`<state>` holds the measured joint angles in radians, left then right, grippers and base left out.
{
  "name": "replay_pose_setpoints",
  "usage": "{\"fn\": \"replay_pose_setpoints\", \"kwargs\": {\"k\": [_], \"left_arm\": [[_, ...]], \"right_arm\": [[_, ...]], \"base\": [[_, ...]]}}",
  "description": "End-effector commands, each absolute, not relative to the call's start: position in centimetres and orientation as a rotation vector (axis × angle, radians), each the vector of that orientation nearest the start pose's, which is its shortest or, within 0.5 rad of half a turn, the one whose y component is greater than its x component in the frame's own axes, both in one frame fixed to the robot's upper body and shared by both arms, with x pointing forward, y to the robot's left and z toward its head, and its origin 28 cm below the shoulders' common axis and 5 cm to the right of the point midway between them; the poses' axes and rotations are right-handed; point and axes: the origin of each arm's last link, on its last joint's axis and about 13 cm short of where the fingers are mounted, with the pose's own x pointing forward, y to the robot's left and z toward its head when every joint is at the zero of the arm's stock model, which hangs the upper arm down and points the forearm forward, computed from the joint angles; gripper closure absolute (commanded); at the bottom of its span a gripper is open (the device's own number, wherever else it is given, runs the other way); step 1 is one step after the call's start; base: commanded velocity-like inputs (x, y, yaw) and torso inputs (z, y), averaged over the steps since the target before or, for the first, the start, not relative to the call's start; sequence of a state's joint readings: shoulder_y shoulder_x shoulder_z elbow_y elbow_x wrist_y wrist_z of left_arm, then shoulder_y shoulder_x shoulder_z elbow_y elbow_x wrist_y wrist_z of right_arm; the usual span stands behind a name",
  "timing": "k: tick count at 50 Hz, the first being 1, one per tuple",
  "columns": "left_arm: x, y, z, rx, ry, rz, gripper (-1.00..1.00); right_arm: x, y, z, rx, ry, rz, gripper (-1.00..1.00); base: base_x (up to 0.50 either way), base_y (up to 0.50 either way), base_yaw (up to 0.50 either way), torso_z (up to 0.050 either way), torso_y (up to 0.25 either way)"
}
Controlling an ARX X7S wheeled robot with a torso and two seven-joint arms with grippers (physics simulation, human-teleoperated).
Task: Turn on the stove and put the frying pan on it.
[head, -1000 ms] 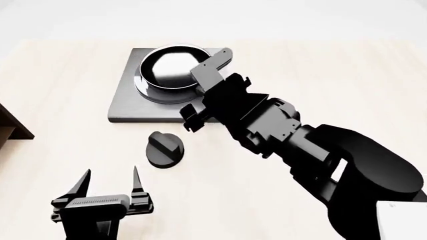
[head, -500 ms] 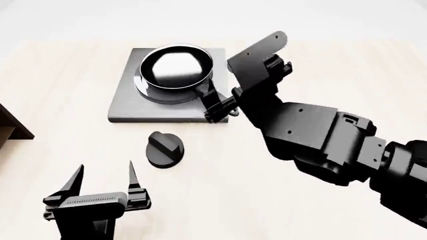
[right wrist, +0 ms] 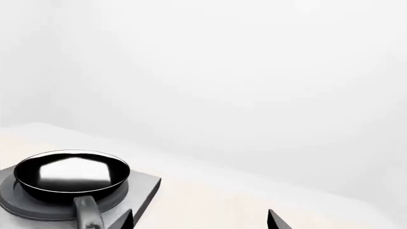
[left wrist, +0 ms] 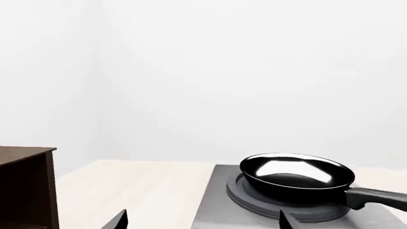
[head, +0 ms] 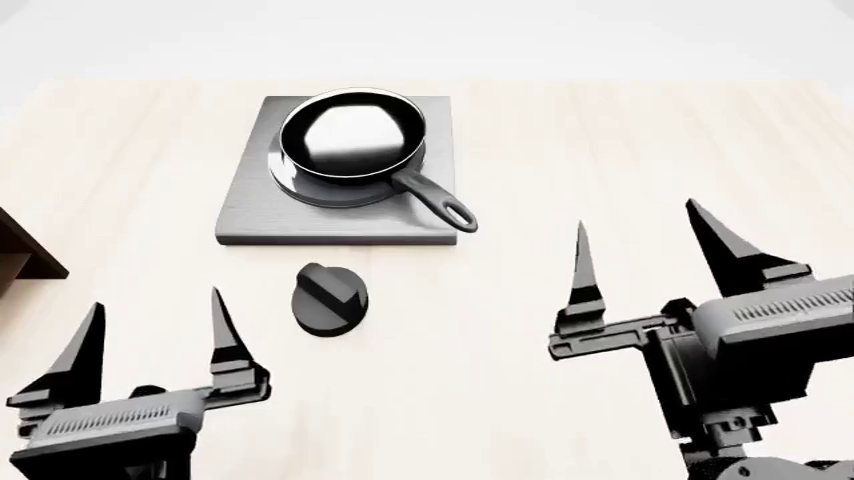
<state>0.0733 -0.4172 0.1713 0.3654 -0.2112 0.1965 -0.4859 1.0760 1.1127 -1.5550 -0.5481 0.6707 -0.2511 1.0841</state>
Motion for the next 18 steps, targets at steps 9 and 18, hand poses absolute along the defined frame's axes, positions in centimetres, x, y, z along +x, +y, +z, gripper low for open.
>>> {"fn": "replay_pose_setpoints", "kwargs": {"k": [9,18], "left_arm": [[16.9,24.6,11.3,-0.053,-0.699,0.196,-1.00],[15.9,24.7,12.2,-0.088,-0.867,0.246,-1.00]], "right_arm": [[13.2,-15.7,13.9,-0.091,-0.665,0.042,-1.00],[11.1,-16.4,15.1,-0.022,-0.846,-0.073,-1.00]], "base": [[0.00,0.00,0.00,0.000,0.000],[0.00,0.00,0.00,0.000,0.000]]}}
